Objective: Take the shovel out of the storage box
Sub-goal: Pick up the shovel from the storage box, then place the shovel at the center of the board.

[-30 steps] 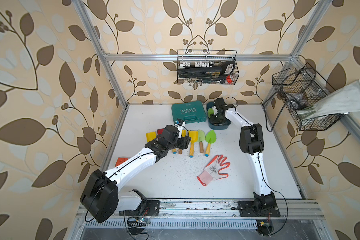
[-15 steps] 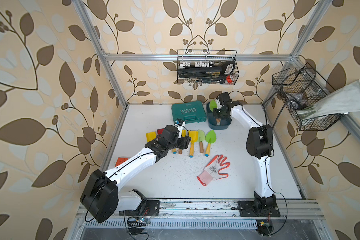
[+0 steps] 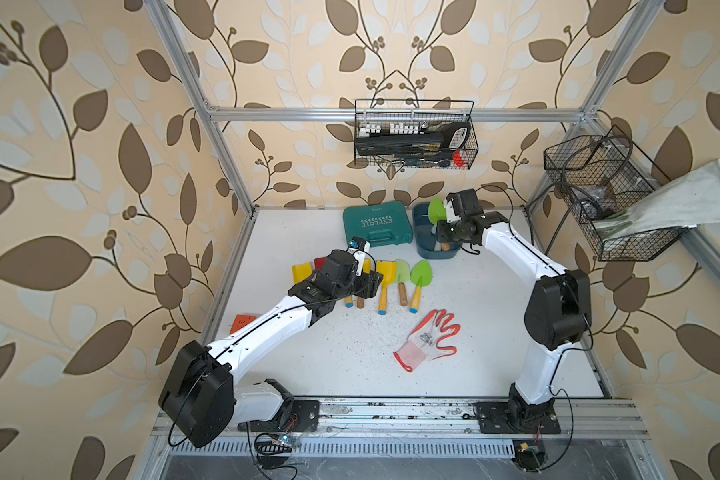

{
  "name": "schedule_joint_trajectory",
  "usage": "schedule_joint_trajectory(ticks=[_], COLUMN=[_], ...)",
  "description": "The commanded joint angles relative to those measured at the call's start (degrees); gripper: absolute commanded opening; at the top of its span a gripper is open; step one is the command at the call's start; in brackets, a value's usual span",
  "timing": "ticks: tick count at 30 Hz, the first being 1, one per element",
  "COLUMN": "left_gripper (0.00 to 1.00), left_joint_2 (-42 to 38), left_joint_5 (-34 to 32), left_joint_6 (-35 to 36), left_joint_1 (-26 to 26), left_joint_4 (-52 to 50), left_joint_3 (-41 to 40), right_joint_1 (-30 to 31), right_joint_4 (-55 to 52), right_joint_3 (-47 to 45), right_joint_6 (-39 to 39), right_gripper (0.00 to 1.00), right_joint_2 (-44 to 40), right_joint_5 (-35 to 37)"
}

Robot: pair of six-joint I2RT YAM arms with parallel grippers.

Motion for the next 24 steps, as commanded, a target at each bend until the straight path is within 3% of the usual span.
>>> schedule_joint_trajectory(ticks=[1,12,24], left_gripper=[0.7,0.71,0.71], left_joint_2=[-2.3,-1.3,-0.4], left_joint_5=[1.9,5.2,3.1], left_joint_6=[-1.2,-0.9,-0.6], left_joint_1=[-0.3,-0.3,-0.4], left_joint_4=[0.2,2.1,0.9], left_joint_3=[1.0,0.9,1.2], right_joint_1=[1.5,5.4,5.9], right_joint_4=[1.3,2.3,1.2], right_joint_3=[-5.6,-24.5,-35.1], right_joint_6=[3.0,6.8,6.6], right_gripper=[0.03,0.06,0.1], right_joint_2=[-8.4,-29.1,-30.4], right_joint_5=[0.6,-0.8,-4.1])
